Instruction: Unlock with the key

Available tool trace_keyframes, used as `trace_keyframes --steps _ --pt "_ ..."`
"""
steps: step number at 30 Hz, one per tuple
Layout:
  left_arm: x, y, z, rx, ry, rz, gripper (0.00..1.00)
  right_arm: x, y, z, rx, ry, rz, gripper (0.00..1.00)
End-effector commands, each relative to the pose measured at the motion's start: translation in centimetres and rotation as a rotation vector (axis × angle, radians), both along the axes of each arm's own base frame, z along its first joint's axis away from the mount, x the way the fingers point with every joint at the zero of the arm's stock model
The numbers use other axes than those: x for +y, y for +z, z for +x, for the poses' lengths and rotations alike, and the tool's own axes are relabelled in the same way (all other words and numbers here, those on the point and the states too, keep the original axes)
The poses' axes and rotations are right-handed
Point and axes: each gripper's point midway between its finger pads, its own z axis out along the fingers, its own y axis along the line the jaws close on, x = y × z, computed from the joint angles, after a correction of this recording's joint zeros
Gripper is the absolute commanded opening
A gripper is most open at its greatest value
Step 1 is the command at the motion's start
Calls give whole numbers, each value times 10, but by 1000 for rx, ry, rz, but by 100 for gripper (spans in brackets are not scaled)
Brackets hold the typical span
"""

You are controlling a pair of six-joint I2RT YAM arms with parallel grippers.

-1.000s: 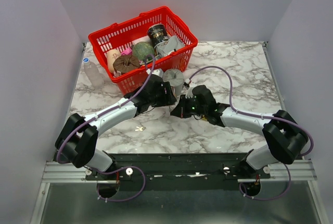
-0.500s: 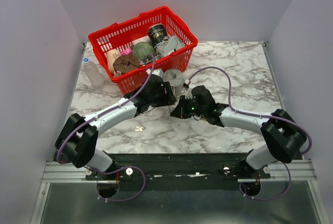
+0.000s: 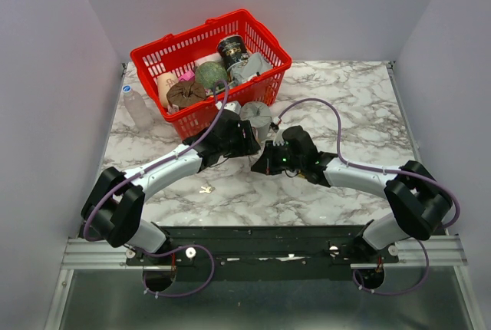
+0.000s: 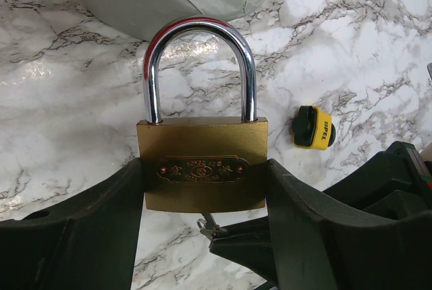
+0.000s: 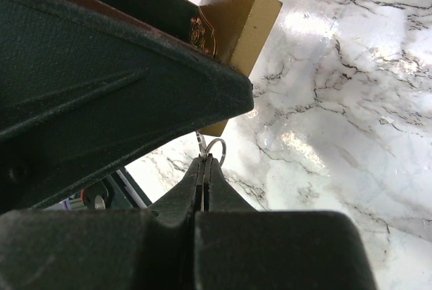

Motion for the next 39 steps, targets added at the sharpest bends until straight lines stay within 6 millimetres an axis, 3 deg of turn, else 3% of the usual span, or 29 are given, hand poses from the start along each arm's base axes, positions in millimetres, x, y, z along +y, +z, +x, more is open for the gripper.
trace_keyframes --steps 1,26,39 --pt "-11 35 8 -99 -11 -82 0 0 -2 3 14 -15 0 1" --pt "-10 37 10 -110 -7 -75 0 -3 -9 -7 33 25 -4 1" --pt "-10 35 9 -106 -8 -73 0 -6 -1 -7 4 19 1 1"
